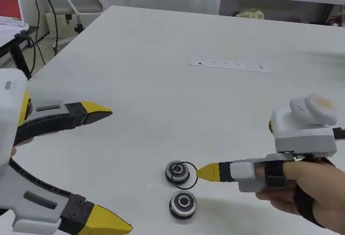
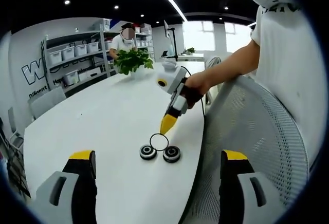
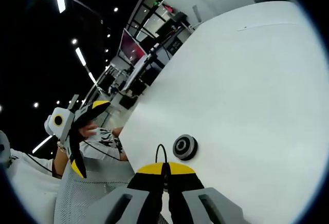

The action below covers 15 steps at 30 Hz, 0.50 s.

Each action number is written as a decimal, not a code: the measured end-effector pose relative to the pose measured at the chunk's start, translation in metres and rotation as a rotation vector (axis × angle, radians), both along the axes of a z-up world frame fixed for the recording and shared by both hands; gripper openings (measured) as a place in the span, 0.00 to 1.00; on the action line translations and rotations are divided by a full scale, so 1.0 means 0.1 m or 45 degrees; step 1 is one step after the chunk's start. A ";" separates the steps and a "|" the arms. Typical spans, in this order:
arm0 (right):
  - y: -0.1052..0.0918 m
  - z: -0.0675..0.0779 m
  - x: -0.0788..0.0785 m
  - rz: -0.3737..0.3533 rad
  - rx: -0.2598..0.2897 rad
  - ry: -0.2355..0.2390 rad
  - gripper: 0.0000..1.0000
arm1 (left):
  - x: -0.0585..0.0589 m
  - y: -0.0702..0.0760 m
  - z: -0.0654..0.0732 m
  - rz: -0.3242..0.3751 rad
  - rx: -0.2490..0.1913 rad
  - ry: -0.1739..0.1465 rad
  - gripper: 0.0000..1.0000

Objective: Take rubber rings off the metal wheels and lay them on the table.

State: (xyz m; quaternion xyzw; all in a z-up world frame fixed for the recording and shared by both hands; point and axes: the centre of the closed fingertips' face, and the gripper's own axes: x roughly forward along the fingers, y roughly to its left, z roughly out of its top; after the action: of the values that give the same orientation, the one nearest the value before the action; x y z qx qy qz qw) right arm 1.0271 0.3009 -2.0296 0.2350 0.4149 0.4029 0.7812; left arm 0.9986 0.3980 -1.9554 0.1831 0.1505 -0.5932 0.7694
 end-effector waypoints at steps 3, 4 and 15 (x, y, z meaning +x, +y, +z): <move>0.01 0.03 0.00 -0.010 0.003 -0.012 0.00 | -0.01 0.06 -0.06 0.033 0.003 0.022 0.99; 0.02 0.05 0.00 -0.008 0.005 -0.019 0.00 | -0.02 0.08 -0.08 0.043 0.011 0.027 0.99; 0.08 0.15 -0.02 0.035 -0.018 -0.093 0.00 | -0.04 0.15 -0.28 0.119 0.031 0.082 0.98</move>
State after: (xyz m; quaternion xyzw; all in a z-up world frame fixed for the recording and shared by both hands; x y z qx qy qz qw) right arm 1.0250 0.3090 -2.0143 0.2089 0.3922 0.4188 0.7919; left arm 0.9941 0.4130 -1.9833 0.1660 0.1908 -0.5602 0.7888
